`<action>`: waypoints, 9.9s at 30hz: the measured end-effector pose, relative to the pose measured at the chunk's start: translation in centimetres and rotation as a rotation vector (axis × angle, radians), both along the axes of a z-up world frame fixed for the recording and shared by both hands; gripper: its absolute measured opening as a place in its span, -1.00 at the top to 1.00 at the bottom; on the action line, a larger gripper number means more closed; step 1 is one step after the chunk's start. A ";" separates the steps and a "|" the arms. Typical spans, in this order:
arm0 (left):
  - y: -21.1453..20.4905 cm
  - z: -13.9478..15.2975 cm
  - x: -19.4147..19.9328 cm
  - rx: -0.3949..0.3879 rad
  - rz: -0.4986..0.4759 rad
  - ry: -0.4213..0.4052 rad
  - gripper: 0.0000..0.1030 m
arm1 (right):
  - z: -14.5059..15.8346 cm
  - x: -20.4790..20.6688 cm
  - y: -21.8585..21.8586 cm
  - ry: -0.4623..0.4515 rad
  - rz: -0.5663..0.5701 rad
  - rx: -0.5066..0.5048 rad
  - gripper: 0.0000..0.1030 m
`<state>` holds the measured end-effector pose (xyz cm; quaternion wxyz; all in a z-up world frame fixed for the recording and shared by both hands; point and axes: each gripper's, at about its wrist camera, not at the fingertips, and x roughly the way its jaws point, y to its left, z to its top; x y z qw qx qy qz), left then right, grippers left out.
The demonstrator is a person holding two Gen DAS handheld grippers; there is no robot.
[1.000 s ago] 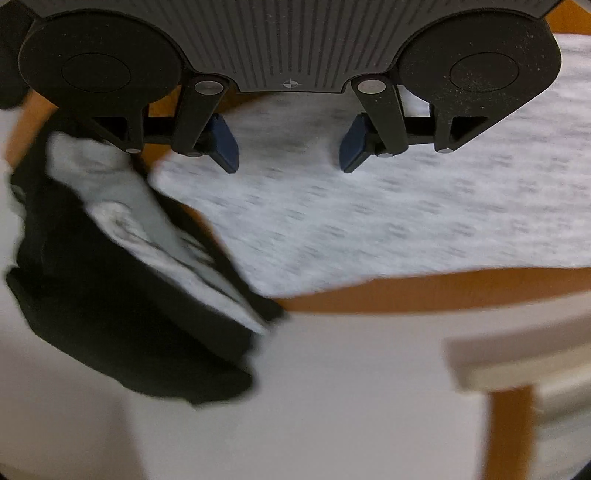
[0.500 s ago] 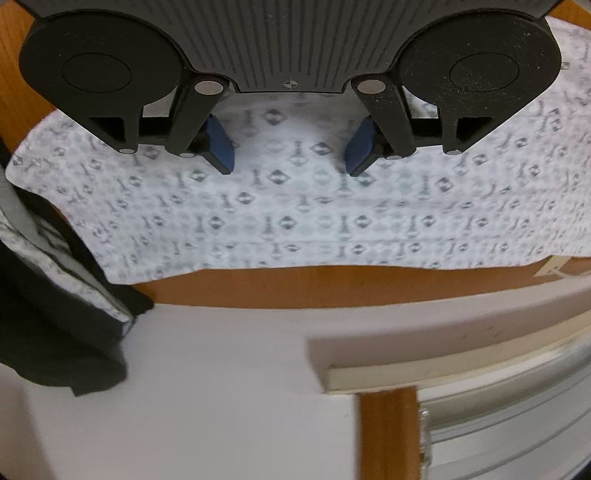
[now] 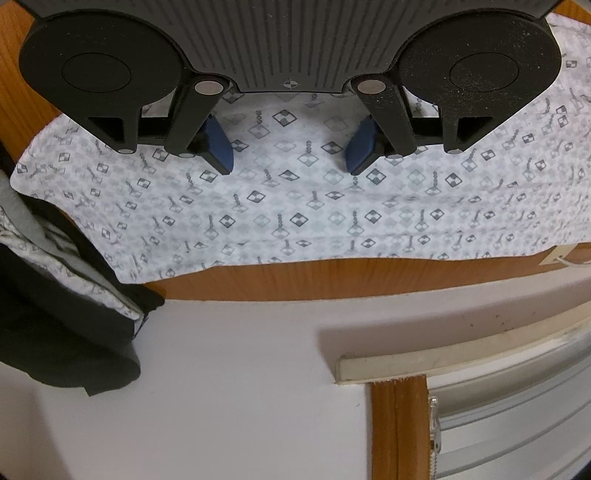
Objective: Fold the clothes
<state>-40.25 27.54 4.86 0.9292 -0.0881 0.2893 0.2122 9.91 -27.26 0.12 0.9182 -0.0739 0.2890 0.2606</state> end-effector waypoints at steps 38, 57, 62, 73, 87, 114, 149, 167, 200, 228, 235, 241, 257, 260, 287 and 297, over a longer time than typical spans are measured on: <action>8.7 -1.0 5.2 -0.157 0.086 -0.052 -0.32 | 4.5 -7.2 10.8 -0.158 0.268 -0.051 -0.49; -3.1 1.4 10.5 -0.064 -0.148 -0.181 -0.49 | 3.0 -0.4 -12.9 -0.049 -0.371 0.152 0.03; -5.9 -0.5 14.0 -0.083 -0.248 -0.134 -0.49 | 2.1 1.7 -14.7 -0.025 -0.440 0.218 0.03; -5.8 -2.9 15.9 -0.130 -0.239 -0.053 -0.49 | 1.7 4.8 -14.3 -0.051 -0.483 0.185 0.80; -6.1 -2.7 16.3 -0.112 -0.226 -0.021 -0.51 | 8.2 0.0 -4.7 -0.230 -0.181 0.119 0.89; -6.1 -2.9 16.5 -0.106 -0.230 -0.010 -0.57 | 2.1 5.0 -14.6 0.070 -0.552 0.234 0.39; -6.1 -2.9 16.4 -0.102 -0.225 -0.012 -0.60 | 8.7 -2.8 -1.6 -0.089 -0.049 0.315 0.92; -19.6 2.4 29.4 -0.119 -0.525 -0.079 -0.67 | 0.3 -12.2 8.4 -0.075 0.282 0.173 0.90; -31.0 1.9 45.1 -0.148 -0.707 0.048 0.93 | 0.5 -14.2 7.5 -0.157 0.197 0.296 0.90; 1.7 13.4 7.4 -0.276 -0.312 -0.329 0.93 | 17.9 -32.4 30.8 -0.106 1.011 0.447 0.97; 7.0 8.8 4.0 -0.331 -0.167 -0.254 0.93 | 15.8 -33.3 38.2 -0.066 1.065 0.330 0.97; 10.4 3.5 2.8 -0.376 -0.022 -0.139 0.80 | 12.8 -31.1 39.7 -0.055 0.962 0.184 0.89; 10.6 1.8 2.9 -0.371 0.014 -0.180 0.18 | 5.1 -32.9 45.6 -0.164 0.975 -0.115 0.44; 10.8 1.6 2.9 -0.382 0.015 -0.187 0.18 | 4.2 -32.0 46.9 -0.136 0.956 -0.117 0.41; 9.2 1.1 0.5 -0.350 0.006 -0.119 -0.30 | 6.1 -34.7 43.2 0.058 1.135 0.077 0.30; 8.2 -0.5 1.0 -0.251 -0.032 -0.074 0.66 | 8.9 -23.3 28.3 -0.039 0.746 0.076 0.00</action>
